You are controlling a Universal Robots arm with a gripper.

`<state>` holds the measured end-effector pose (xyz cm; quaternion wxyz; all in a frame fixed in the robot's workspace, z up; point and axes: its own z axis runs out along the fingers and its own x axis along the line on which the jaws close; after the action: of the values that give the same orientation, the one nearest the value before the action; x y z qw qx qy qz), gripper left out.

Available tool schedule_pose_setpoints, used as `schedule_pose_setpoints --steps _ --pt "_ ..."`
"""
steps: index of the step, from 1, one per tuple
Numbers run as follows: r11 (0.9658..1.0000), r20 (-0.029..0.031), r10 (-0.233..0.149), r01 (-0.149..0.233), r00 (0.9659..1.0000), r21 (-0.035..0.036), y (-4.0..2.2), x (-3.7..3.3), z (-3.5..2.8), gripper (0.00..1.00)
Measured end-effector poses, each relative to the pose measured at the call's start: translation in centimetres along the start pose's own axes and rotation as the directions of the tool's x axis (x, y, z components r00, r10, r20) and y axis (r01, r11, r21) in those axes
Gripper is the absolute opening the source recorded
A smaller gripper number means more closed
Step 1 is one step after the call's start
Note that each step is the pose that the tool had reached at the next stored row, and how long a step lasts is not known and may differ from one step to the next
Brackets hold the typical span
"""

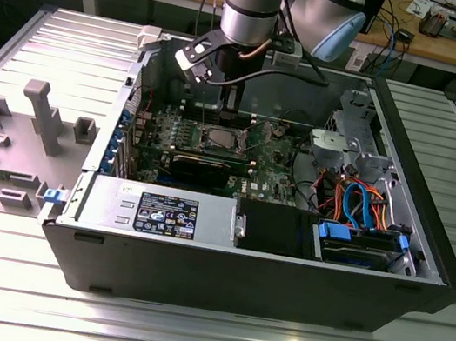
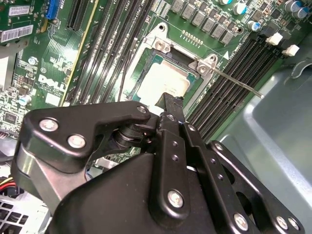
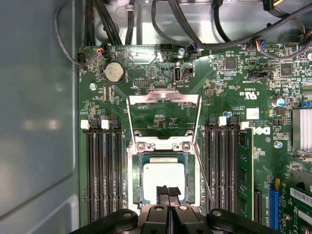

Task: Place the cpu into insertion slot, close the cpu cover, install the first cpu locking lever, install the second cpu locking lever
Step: 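Place the cpu into insertion slot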

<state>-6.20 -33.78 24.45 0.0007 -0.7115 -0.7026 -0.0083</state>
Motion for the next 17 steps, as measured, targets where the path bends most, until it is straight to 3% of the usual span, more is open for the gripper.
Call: schedule_pose_setpoints --steps 9,17 --pt "1.0000 0.0002 0.000 0.000 1.0000 0.0000 0.01 0.01 -0.85 0.11" --pt "1.0000 0.0001 0.000 0.000 1.0000 0.0000 0.01 0.01 -0.94 0.11"
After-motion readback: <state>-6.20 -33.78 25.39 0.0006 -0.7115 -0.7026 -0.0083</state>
